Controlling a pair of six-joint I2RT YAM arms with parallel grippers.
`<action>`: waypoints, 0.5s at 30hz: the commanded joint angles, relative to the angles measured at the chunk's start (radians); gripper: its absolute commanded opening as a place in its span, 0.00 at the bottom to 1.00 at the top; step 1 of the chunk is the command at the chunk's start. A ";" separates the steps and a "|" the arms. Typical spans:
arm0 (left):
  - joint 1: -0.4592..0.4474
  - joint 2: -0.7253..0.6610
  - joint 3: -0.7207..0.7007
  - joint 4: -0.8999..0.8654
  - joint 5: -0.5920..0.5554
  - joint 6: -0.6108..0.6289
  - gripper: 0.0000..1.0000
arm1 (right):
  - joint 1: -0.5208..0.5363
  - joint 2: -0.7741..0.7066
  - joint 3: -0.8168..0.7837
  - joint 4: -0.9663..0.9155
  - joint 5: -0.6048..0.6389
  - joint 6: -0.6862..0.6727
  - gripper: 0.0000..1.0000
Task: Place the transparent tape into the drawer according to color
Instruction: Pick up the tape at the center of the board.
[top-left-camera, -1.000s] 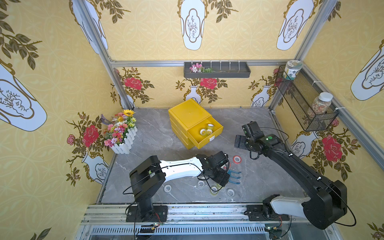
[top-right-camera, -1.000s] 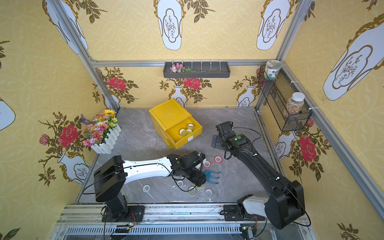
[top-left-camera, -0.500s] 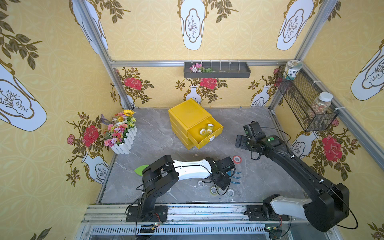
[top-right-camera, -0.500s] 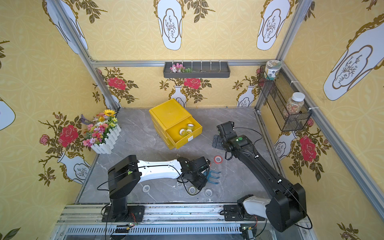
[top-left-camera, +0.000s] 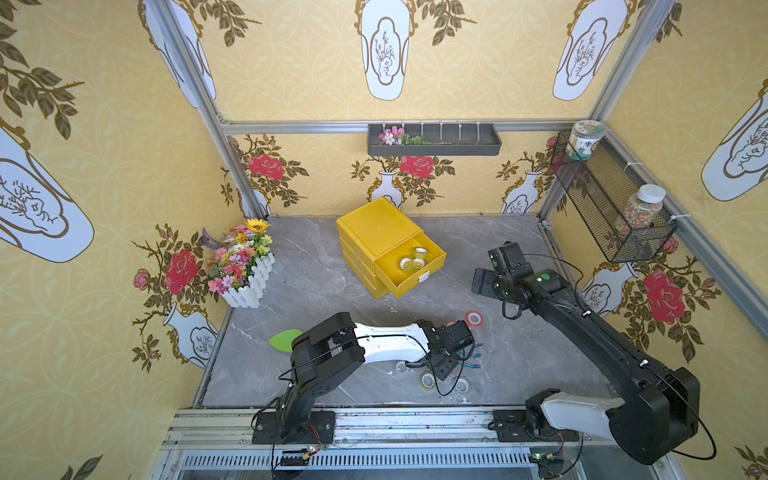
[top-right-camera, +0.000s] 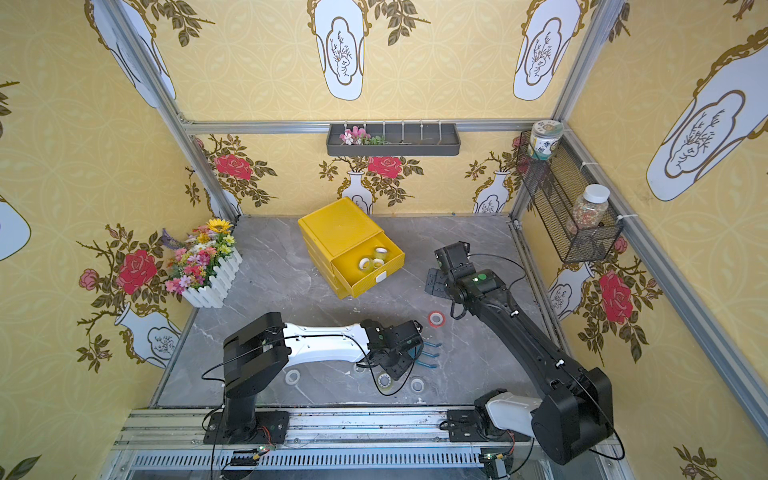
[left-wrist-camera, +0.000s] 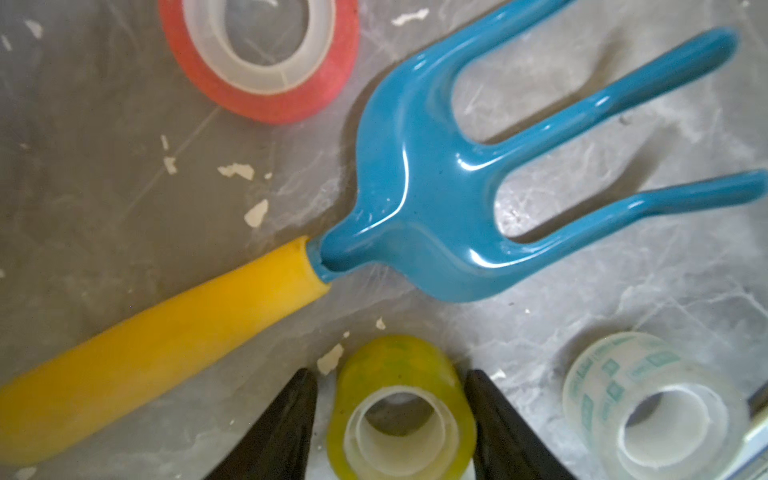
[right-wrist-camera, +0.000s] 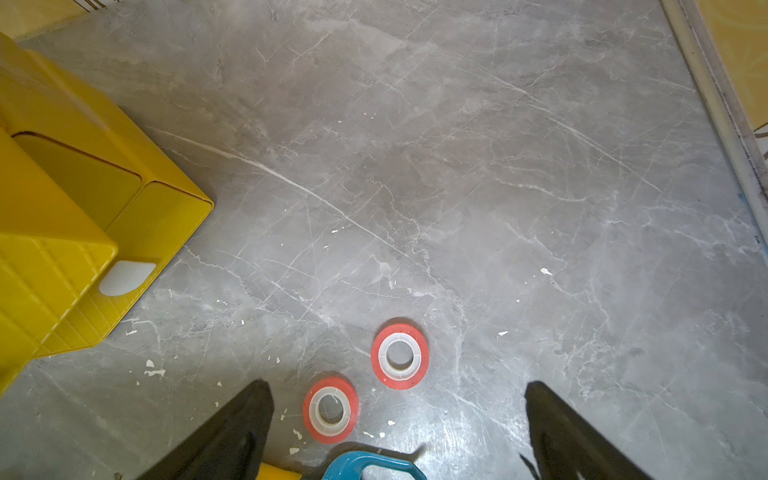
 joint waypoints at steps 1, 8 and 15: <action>-0.001 0.001 -0.014 -0.024 0.007 -0.001 0.55 | 0.000 -0.005 0.008 0.027 0.008 -0.009 0.97; -0.001 -0.068 -0.032 -0.037 -0.039 -0.032 0.51 | -0.002 0.000 0.007 0.030 0.001 -0.004 0.97; 0.034 -0.197 -0.014 -0.070 -0.078 -0.041 0.51 | -0.002 0.005 0.009 0.033 -0.002 0.000 0.97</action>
